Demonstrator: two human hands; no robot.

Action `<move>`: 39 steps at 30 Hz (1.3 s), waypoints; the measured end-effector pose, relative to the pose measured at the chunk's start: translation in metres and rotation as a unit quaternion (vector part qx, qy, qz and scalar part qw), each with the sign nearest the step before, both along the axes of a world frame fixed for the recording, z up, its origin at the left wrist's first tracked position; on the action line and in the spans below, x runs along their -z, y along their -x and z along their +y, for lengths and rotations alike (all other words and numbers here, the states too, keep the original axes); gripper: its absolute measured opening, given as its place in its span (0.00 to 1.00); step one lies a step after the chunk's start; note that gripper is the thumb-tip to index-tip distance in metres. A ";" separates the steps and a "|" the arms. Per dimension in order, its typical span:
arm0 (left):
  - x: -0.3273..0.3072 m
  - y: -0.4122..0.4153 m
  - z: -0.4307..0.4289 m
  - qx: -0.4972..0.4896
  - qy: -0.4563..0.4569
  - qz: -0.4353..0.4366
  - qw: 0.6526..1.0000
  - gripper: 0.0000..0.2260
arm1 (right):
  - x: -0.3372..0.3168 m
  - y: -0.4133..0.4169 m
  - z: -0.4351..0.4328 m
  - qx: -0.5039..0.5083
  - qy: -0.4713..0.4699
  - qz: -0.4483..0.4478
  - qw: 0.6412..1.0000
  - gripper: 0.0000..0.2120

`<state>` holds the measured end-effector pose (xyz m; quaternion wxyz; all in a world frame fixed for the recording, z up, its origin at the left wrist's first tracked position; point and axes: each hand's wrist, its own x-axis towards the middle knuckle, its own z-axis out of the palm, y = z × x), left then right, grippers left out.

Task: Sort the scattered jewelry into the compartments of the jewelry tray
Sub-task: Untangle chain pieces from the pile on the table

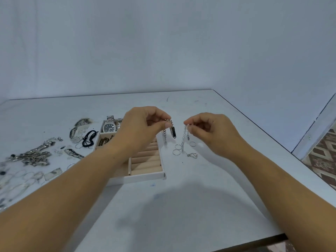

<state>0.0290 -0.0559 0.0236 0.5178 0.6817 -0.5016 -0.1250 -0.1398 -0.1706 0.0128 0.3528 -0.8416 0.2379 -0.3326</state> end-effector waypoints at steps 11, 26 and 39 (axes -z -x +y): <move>-0.026 -0.044 0.073 -0.065 0.046 0.024 0.997 0.04 | -0.055 -0.050 0.036 -0.082 -0.067 -0.024 0.994 0.06; 0.011 -0.085 0.104 -0.084 0.089 0.111 0.986 0.07 | -0.014 -0.116 0.068 -0.108 -0.183 -0.091 0.973 0.05; 0.033 -0.090 0.102 -0.075 0.054 0.090 0.992 0.06 | -0.008 -0.114 0.068 -0.110 -0.154 -0.144 0.971 0.05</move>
